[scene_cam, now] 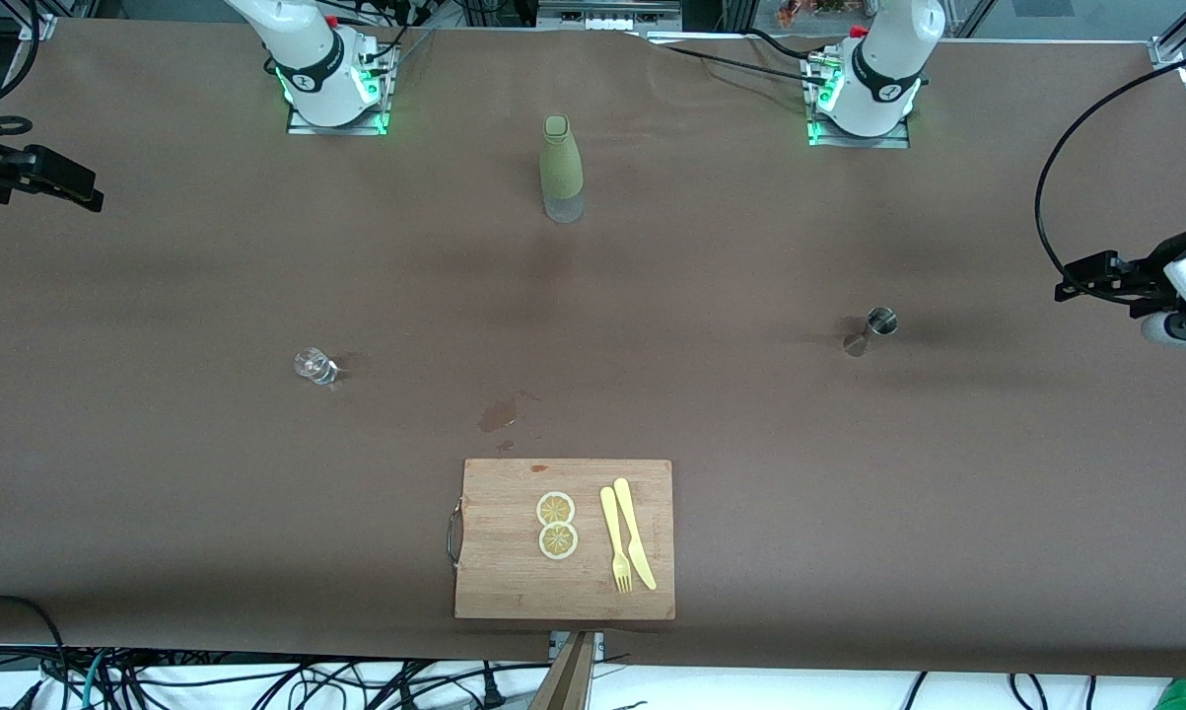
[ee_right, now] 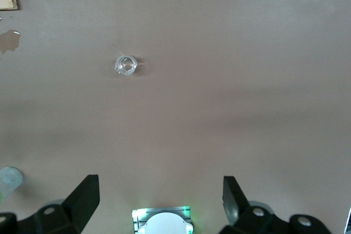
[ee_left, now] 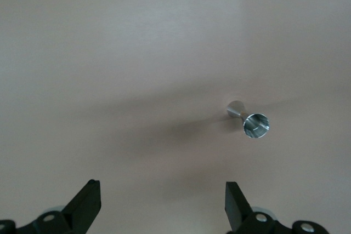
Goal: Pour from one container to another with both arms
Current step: 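Reach the right gripper to the glass cup while the left gripper reaches the jigger, then close the right gripper on the glass while the left gripper grasps the jigger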
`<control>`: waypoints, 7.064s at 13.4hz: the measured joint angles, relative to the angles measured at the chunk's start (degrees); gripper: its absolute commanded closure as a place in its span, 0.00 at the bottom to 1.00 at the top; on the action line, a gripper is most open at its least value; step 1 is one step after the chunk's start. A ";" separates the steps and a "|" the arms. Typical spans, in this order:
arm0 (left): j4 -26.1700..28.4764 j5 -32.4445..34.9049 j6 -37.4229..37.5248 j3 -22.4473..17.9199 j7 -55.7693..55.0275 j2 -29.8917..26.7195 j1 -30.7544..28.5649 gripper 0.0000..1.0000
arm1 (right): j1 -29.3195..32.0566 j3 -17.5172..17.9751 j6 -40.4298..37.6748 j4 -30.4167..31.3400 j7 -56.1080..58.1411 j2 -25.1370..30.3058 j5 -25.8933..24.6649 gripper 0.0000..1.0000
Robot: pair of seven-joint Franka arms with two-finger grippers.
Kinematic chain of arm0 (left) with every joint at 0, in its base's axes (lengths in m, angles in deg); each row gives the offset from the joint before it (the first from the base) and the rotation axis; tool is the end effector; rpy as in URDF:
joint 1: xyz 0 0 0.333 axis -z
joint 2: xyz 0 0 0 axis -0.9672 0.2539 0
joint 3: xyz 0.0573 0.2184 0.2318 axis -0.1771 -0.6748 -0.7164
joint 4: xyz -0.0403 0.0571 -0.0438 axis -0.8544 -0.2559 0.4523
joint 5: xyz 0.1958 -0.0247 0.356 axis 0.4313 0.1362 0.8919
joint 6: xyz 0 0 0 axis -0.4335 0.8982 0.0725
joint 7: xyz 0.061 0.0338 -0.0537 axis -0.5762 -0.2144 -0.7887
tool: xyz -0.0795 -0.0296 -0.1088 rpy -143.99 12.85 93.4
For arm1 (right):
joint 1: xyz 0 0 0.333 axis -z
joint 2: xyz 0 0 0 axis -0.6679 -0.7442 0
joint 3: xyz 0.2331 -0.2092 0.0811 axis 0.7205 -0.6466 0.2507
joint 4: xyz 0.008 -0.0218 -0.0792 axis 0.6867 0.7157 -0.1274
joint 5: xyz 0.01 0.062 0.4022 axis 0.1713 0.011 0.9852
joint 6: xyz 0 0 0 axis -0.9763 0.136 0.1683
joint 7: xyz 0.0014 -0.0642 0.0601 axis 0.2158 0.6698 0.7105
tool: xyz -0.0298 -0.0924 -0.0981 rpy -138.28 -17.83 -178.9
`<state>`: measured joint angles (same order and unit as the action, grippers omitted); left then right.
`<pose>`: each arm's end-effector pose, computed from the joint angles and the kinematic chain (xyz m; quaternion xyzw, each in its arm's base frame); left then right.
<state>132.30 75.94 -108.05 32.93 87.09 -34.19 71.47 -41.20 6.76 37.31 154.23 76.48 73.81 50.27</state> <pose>0.5988 0.1066 0.4561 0.9902 -0.1124 -0.0688 0.0472 0.5536 -0.0232 0.6072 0.9967 -0.0300 -0.0697 0.0284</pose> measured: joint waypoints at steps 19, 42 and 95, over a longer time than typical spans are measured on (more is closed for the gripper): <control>-3.11 -40.13 -2.04 -9.11 88.01 30.52 -7.64 0.00 | 0.00 0.01 1.24 0.04 3.51 -8.02 -0.62 0.00; -3.43 -56.61 18.54 -6.12 126.89 43.63 -4.77 0.04 | 14.06 -2.76 16.23 7.49 114.93 -37.53 44.88 0.00; -3.74 -57.19 22.57 -6.73 132.38 44.75 -3.75 1.00 | 12.51 -0.10 8.78 8.77 146.11 -54.42 70.90 0.33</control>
<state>128.56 18.75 -85.48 26.21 219.47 10.55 67.72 -28.69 6.66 46.08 163.00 222.58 19.39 121.17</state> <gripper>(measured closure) 0.793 0.313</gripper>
